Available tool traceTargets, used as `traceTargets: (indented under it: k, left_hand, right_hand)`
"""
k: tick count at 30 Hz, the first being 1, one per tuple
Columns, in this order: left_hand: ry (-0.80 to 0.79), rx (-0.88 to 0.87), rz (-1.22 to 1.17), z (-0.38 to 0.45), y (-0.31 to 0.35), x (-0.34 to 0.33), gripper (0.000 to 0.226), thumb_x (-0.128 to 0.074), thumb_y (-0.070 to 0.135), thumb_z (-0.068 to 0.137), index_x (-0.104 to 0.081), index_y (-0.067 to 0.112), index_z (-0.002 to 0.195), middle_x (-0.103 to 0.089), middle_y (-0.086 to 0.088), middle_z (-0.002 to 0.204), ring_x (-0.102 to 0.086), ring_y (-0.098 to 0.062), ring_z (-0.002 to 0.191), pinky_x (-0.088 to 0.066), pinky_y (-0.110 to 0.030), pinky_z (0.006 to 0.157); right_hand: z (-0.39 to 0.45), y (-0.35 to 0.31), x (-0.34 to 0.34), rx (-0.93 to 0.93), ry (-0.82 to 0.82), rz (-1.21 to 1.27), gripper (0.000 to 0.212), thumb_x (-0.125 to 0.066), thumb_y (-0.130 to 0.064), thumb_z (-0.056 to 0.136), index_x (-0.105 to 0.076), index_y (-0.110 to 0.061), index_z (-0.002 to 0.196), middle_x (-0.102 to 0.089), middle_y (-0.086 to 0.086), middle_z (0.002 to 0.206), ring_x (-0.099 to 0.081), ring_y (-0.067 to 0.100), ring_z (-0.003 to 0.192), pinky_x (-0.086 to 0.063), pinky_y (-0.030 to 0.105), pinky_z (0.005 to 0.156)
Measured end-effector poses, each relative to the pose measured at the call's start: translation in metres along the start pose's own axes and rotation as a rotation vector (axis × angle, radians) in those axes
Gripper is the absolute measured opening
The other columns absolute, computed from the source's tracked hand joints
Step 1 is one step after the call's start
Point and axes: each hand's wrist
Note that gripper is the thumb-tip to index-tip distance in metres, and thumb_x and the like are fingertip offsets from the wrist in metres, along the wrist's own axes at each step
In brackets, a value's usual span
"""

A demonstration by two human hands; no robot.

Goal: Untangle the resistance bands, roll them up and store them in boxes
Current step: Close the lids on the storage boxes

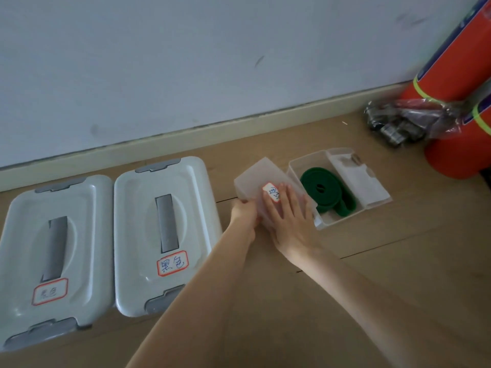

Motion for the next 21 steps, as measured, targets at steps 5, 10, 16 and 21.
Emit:
traceTargets:
  k: [5, 10, 16, 21]
  left_hand:
    - [0.056, -0.086, 0.131, 0.006, -0.003, 0.007, 0.024, -0.045, 0.016, 0.097, -0.046, 0.0, 0.115, -0.058, -0.015, 0.115, -0.054, -0.022, 0.091, -0.046, -0.031, 0.077]
    - [-0.115, 0.036, 0.084, -0.011, -0.003, 0.01, 0.034, -0.049, 0.018, 0.096, -0.041, 0.004, 0.126, -0.059, -0.013, 0.106, -0.058, -0.02, 0.076, -0.051, -0.031, 0.06]
    - [-0.022, -0.026, 0.006, -0.002, -0.005, 0.005, 0.016, -0.048, 0.021, 0.097, -0.039, 0.012, 0.107, -0.054, -0.004, 0.083, -0.054, -0.016, 0.07, -0.048, -0.029, 0.063]
    - [0.023, -0.098, -0.002, 0.011, 0.0, 0.002, 0.012, -0.051, 0.017, 0.095, -0.041, 0.012, 0.098, -0.054, -0.011, 0.1, -0.054, -0.022, 0.091, -0.05, -0.038, 0.081]
  right_hand:
    - [-0.003, -0.018, 0.0, -0.073, -0.023, -0.008, 0.08, -0.035, -0.02, 0.096, 0.037, -0.017, 0.131, 0.023, 0.022, 0.152, 0.025, 0.037, 0.139, 0.014, 0.058, 0.108]
    - [-0.004, -0.019, 0.005, -0.085, -0.016, 0.002, 0.079, -0.037, -0.015, 0.096, 0.03, -0.017, 0.139, 0.021, 0.022, 0.153, 0.021, 0.038, 0.14, 0.01, 0.06, 0.109]
    - [-0.004, -0.016, 0.005, -0.051, -0.021, -0.01, 0.085, -0.041, -0.017, 0.095, 0.033, -0.017, 0.136, 0.023, 0.021, 0.152, 0.021, 0.037, 0.14, 0.01, 0.057, 0.109]
    - [-0.008, 0.022, 0.013, 0.199, -0.117, -0.035, 0.095, -0.053, -0.028, 0.093, 0.03, -0.023, 0.139, 0.027, 0.018, 0.152, 0.025, 0.036, 0.139, 0.012, 0.051, 0.111]
Point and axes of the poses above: each hand's wrist, its own z-axis towards the middle knuckle, its own x-axis out of the back of the hand, y = z × x
